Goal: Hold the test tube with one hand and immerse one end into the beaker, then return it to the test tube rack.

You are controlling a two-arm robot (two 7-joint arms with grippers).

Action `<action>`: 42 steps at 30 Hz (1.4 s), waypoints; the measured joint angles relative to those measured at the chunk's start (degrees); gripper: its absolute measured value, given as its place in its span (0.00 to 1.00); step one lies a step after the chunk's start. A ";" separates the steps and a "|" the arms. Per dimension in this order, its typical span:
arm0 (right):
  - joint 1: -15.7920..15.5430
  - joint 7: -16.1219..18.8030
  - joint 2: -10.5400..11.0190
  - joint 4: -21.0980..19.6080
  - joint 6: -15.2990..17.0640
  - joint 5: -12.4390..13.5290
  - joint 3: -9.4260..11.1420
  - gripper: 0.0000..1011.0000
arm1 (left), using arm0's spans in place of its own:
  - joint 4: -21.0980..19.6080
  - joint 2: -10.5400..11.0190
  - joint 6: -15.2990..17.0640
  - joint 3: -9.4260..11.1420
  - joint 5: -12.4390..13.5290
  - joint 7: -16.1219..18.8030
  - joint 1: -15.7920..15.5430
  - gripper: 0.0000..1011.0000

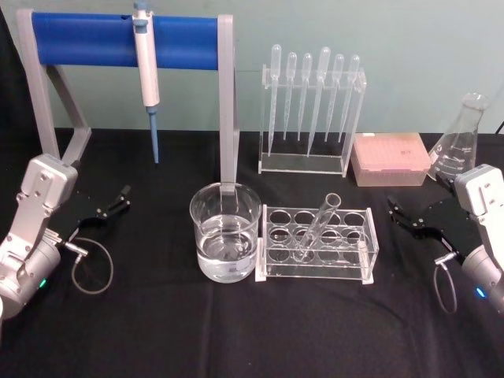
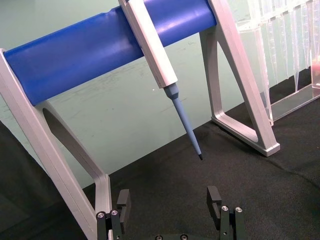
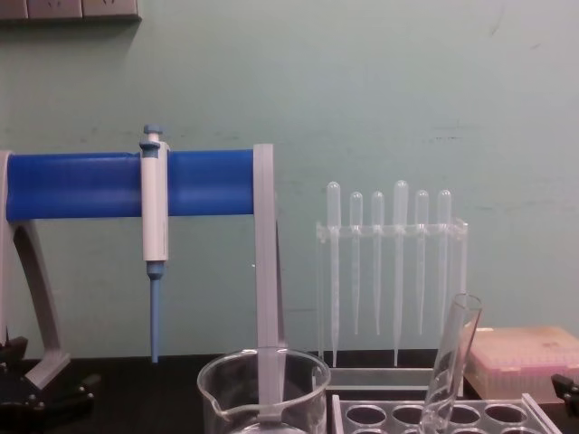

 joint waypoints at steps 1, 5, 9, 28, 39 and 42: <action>0.00 0.00 0.00 0.00 0.00 0.00 0.00 0.99 | 0.00 0.00 0.00 0.00 0.00 0.00 0.00 0.99; 0.00 0.00 0.00 0.00 0.00 0.00 0.00 0.99 | 0.00 0.00 0.00 0.00 0.00 0.00 0.00 0.99; 0.00 0.00 0.00 0.00 0.00 0.00 0.00 0.99 | 0.00 0.00 0.00 0.00 0.00 0.00 0.00 0.99; -6.80 2.68 5.42 -13.60 -0.23 3.66 6.95 0.99 | 0.00 0.00 0.00 0.00 0.00 0.00 0.00 0.99; -22.51 10.59 13.14 -23.29 -4.25 13.07 14.66 0.99 | 0.00 0.00 0.00 0.00 0.00 0.00 0.00 0.99; -24.33 12.63 13.18 -23.78 -5.53 14.27 14.87 0.99 | 0.00 0.00 0.00 0.00 0.00 0.00 0.00 0.99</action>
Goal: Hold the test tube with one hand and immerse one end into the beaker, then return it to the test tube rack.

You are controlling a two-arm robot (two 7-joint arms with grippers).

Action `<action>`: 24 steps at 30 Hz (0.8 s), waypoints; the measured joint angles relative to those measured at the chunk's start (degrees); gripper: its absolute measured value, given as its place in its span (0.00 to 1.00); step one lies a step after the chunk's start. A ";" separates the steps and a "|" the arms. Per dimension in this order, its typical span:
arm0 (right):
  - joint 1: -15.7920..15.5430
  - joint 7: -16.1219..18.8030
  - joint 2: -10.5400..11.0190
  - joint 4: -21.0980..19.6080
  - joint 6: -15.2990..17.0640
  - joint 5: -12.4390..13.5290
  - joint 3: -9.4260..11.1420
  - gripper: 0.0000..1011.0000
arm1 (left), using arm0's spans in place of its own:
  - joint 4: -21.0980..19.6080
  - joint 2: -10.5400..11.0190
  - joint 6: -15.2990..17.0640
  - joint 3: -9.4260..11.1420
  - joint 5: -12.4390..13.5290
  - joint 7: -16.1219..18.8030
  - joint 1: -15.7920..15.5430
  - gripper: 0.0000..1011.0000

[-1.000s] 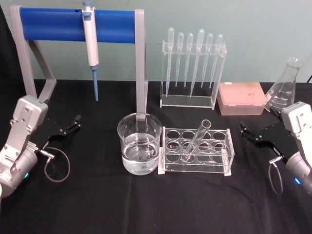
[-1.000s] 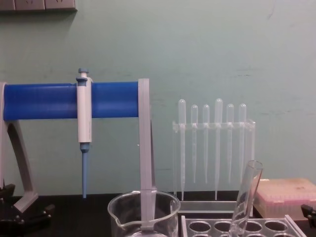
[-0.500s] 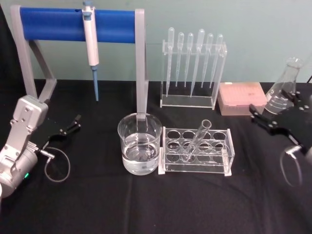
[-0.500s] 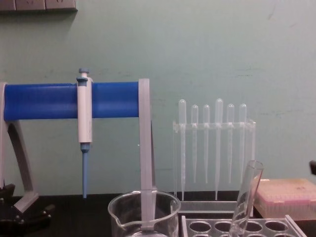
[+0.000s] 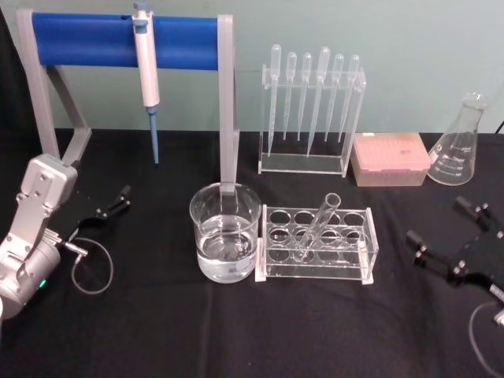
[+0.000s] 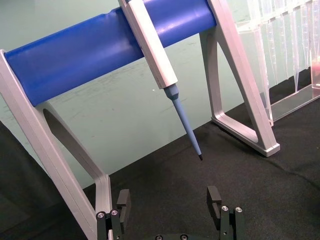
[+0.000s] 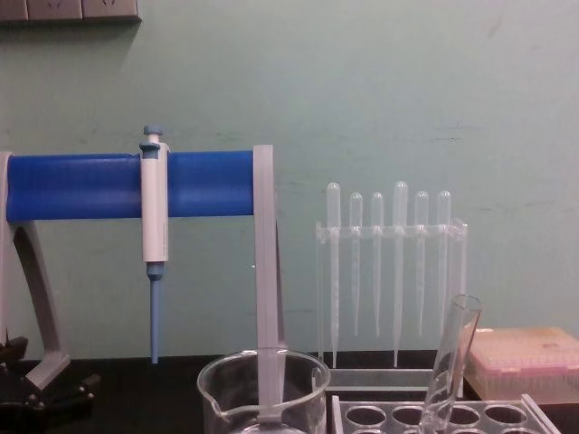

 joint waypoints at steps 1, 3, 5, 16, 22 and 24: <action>-0.16 0.34 -0.11 -0.03 -0.16 0.15 -0.03 0.99 | 0.00 0.00 0.00 0.00 0.00 0.00 0.00 0.99; -0.33 1.29 -0.50 -0.03 -0.47 0.43 -0.42 0.99 | 0.00 0.00 0.00 0.00 0.00 0.00 0.00 0.99; 0.08 2.92 -1.61 0.09 -0.55 0.47 -1.74 0.99 | 0.00 0.00 0.00 0.00 0.00 0.00 0.00 0.99; 4.37 5.10 -7.05 1.02 3.08 -0.85 -6.03 0.99 | 0.00 0.00 0.00 0.00 0.00 0.00 0.00 0.99; 7.92 5.69 -10.30 2.23 5.51 -2.16 -7.71 0.99 | 0.00 0.00 0.00 0.00 0.00 0.00 0.00 0.99; 9.28 6.14 -11.64 2.83 6.26 -2.26 -8.30 0.99 | 0.00 0.00 0.00 0.00 0.00 0.00 0.00 0.99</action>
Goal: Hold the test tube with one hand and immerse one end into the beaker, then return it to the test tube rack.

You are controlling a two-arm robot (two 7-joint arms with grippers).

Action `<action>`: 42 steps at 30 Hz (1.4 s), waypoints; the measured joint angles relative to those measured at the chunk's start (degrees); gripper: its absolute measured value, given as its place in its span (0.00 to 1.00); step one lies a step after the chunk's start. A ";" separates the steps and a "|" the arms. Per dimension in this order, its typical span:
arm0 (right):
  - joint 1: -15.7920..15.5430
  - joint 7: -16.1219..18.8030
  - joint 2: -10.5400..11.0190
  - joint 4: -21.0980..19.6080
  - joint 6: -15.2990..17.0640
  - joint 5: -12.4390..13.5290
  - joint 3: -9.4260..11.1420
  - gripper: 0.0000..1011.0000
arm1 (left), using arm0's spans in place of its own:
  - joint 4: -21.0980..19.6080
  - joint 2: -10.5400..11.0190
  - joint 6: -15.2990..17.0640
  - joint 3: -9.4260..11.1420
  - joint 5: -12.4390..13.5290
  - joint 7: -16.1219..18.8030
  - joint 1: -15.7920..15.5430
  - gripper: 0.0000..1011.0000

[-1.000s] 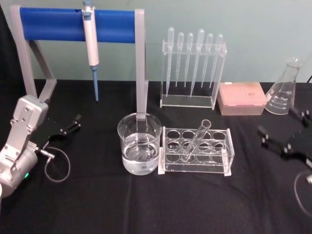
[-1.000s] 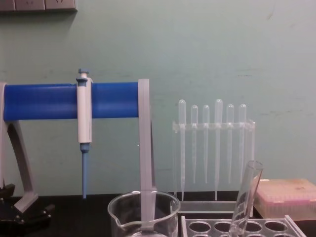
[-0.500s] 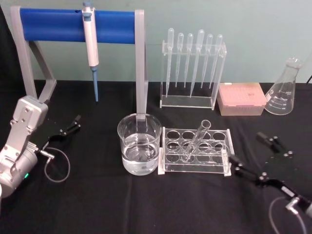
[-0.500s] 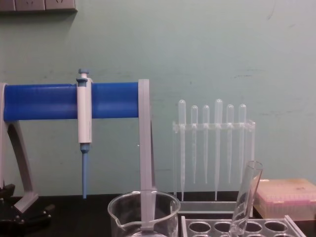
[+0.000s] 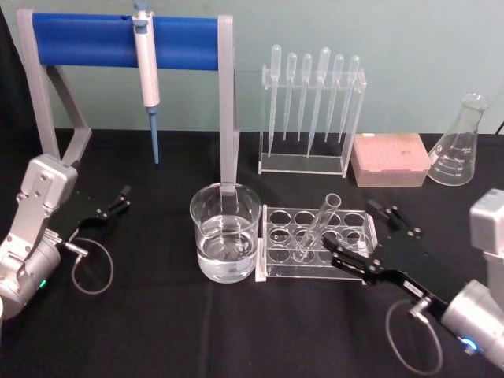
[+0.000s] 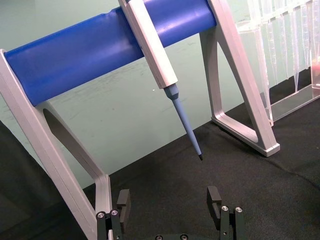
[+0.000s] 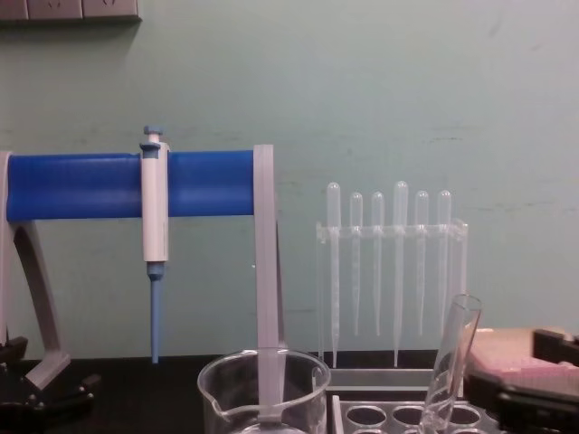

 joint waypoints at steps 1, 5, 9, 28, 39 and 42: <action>0.43 0.13 -0.42 0.24 0.22 -0.11 -0.24 0.99 | 0.00 0.00 0.00 0.00 0.00 0.00 0.00 0.99; 2.12 0.56 -2.16 1.32 1.34 -1.02 -1.16 0.99 | 0.00 0.00 0.00 0.00 0.00 0.00 0.00 0.99; 3.63 0.81 -3.99 2.53 2.18 -2.17 -1.90 0.99 | 0.00 0.00 0.00 0.00 0.00 0.00 0.00 0.99; 4.85 0.96 -5.66 3.42 2.99 -3.71 -2.42 0.92 | 0.00 0.00 0.00 0.00 0.00 0.00 0.00 0.99; 4.79 0.94 -5.58 3.36 2.93 -3.56 -2.35 0.62 | 0.00 0.00 0.00 0.00 0.00 0.00 0.00 0.99; 4.77 0.93 -5.57 3.34 2.91 -3.54 -2.34 0.53 | 0.00 0.00 0.00 0.00 0.00 0.00 0.00 0.99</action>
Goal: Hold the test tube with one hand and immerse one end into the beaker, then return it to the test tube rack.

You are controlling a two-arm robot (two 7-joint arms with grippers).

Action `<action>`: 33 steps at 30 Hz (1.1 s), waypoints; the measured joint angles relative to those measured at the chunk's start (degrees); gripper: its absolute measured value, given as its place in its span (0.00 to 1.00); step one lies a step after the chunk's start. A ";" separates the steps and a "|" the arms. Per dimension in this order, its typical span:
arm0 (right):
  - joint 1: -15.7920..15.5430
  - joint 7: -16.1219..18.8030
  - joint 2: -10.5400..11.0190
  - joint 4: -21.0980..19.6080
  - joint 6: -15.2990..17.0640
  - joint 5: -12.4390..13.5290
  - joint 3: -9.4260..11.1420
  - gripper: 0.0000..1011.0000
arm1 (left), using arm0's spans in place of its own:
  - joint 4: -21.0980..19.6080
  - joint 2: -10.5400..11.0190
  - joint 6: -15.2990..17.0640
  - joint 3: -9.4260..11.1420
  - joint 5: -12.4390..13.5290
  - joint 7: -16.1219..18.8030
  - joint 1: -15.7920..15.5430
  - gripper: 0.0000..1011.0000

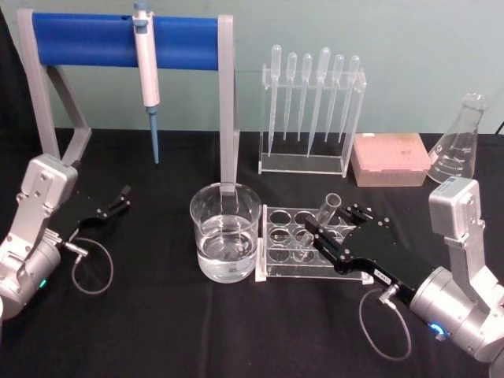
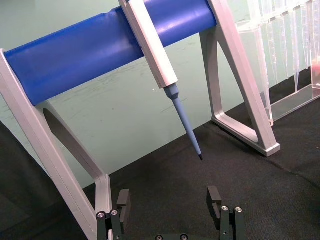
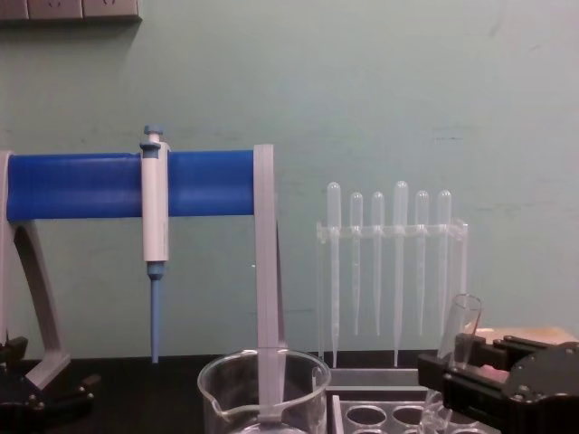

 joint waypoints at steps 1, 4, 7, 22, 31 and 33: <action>0.00 0.00 0.00 0.00 -0.01 0.01 0.00 0.49 | 0.00 0.00 0.00 0.00 0.00 0.00 0.00 0.99; -0.02 -0.01 0.02 -0.02 -0.03 0.02 0.00 0.39 | 0.00 0.00 0.00 0.00 0.00 0.00 0.00 0.99; -0.03 -0.02 0.03 -0.02 -0.03 0.04 0.00 0.30 | 0.00 0.00 0.00 0.00 0.00 0.00 0.00 0.99; 0.65 1.20 0.62 -0.40 0.69 -0.08 0.52 0.22 | 0.00 0.00 0.00 0.00 0.00 0.00 0.00 0.99; 4.23 6.19 2.90 -3.20 7.09 1.01 2.24 0.22 | 0.00 0.00 0.00 0.00 0.00 0.00 0.00 0.99; 5.30 7.05 3.54 -4.17 9.73 2.06 2.81 0.22 | 0.00 0.00 0.00 0.00 0.00 0.00 0.00 0.99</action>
